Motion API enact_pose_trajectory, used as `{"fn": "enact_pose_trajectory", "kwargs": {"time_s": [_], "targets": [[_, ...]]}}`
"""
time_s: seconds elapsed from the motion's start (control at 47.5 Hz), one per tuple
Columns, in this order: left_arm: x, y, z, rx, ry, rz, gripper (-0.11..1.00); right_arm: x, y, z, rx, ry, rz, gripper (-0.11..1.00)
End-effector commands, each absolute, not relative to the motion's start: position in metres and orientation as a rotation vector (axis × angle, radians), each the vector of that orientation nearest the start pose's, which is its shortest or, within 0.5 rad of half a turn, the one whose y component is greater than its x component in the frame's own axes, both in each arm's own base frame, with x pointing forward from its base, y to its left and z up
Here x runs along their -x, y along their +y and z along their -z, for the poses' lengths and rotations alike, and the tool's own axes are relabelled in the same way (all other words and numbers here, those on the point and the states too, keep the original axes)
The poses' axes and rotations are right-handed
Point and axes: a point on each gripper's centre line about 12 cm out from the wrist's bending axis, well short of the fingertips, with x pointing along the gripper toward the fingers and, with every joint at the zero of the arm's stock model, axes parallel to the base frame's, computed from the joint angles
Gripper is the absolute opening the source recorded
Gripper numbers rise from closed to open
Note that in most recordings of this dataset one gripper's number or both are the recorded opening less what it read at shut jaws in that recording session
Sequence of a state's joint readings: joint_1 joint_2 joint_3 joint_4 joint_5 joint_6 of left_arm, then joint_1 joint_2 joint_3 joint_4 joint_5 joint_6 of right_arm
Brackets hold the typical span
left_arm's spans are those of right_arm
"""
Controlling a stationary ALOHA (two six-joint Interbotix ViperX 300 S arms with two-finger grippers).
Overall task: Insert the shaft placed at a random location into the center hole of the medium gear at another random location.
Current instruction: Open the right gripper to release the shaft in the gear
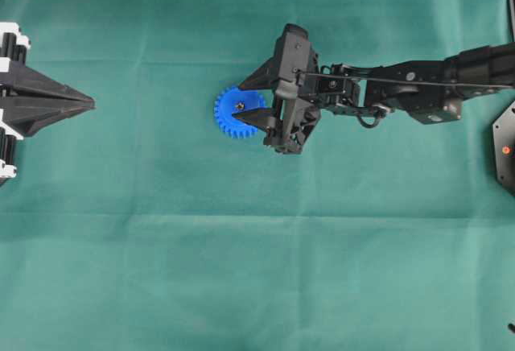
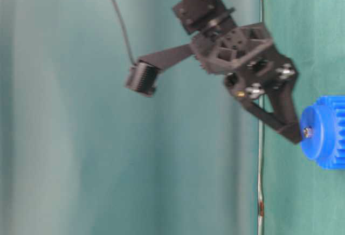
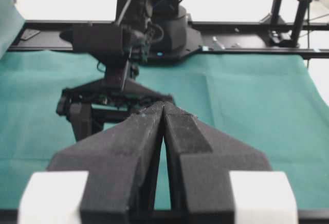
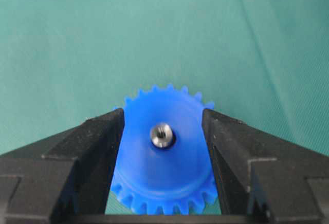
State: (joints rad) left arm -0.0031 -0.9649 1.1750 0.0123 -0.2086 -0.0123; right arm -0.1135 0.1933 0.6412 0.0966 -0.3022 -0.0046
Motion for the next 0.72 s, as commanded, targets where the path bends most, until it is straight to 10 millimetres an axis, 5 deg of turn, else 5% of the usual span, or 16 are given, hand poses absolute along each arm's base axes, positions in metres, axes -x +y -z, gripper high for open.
{"fn": "enact_pose_trajectory", "kwargs": {"time_s": [0.0, 0.4, 0.695], "targets": [[-0.201, -0.001, -0.293, -0.001, -0.02, 0.006, 0.0, -0.416, -0.049, -0.157, -0.12, 0.471, 0.16, 0.68], [-0.201, -0.001, -0.292, -0.001, -0.017, 0.006, 0.0, -0.392, -0.046, -0.187, -0.124, 0.475, 0.152, 0.68], [-0.201, -0.001, -0.292, -0.001, -0.017, 0.006, 0.0, -0.36, -0.042, -0.188, -0.131, 0.489, 0.153, 0.68]]}}
